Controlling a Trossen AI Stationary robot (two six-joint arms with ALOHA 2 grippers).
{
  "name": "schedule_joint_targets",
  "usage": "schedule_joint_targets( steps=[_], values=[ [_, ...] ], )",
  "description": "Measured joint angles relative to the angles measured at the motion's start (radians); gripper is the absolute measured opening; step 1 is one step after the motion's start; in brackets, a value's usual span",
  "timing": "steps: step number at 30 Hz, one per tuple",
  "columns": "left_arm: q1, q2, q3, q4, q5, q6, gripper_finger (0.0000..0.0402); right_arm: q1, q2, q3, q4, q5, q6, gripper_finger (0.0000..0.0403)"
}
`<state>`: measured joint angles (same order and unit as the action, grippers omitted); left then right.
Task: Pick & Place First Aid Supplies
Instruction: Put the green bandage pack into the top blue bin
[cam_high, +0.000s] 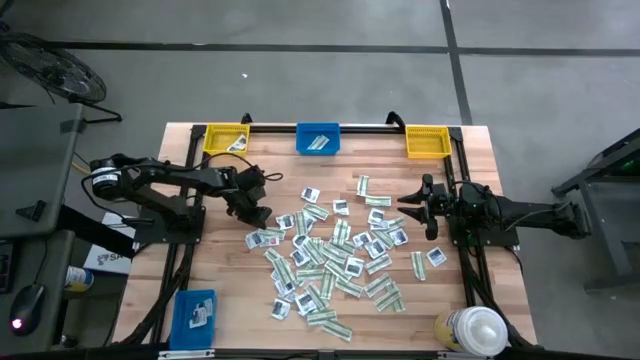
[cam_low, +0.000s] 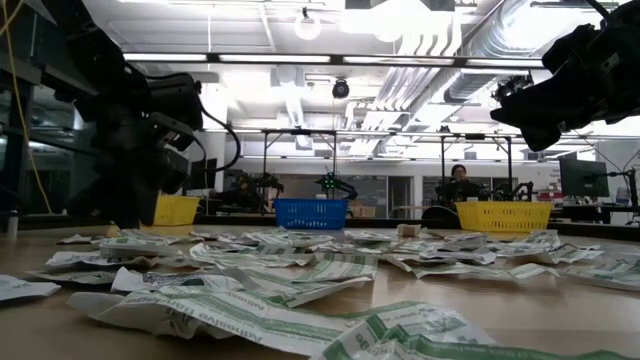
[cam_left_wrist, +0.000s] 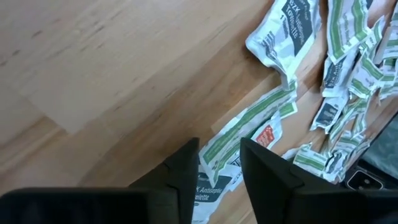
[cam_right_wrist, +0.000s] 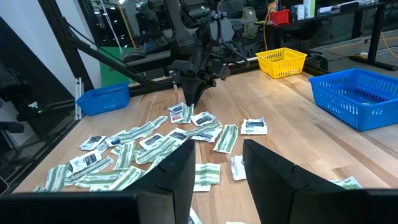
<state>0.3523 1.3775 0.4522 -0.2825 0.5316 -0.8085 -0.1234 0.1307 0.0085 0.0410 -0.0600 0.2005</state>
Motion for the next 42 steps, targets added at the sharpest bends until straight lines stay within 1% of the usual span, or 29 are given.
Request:
schedule_joint_targets(
  steps=[3,8,9,14,18,31,34,38,42],
  values=[
    [0.000,0.001,-0.001,-0.004,-0.008,0.001,0.0083,0.000,0.000,0.000,0.000,0.000,0.000,0.0129],
    [0.000,0.002,-0.002,-0.007,-0.015,0.023,0.0013,0.000,0.000,0.000,0.000,0.000,0.000,0.0129],
    [0.000,0.002,-0.002,-0.007,-0.014,0.027,0.0007,0.000,0.000,0.000,0.000,0.000,0.000,0.0129],
    [0.000,0.000,0.006,-0.008,-0.006,0.048,0.0003,0.000,0.000,0.000,0.000,0.000,0.000,0.0129],
    [0.000,-0.027,0.034,-0.013,0.009,0.053,0.0002,0.000,0.000,0.000,0.000,0.000,0.000,0.0129],
    [0.005,-0.242,0.140,-0.135,0.015,0.051,0.0001,0.000,0.000,0.000,0.000,0.000,0.000,0.0129],
    [0.036,-0.276,0.152,-0.138,0.028,0.049,0.0000,0.000,0.000,0.000,0.000,0.000,0.000,0.0129],
    [0.101,-0.282,0.171,-0.103,0.023,0.079,0.0000,0.000,0.000,0.000,0.000,0.000,0.000,0.0129],
    [0.176,-0.255,0.191,-0.010,0.026,0.108,0.0000,0.000,0.000,0.000,0.000,0.000,0.000,0.0129]
  ],
)
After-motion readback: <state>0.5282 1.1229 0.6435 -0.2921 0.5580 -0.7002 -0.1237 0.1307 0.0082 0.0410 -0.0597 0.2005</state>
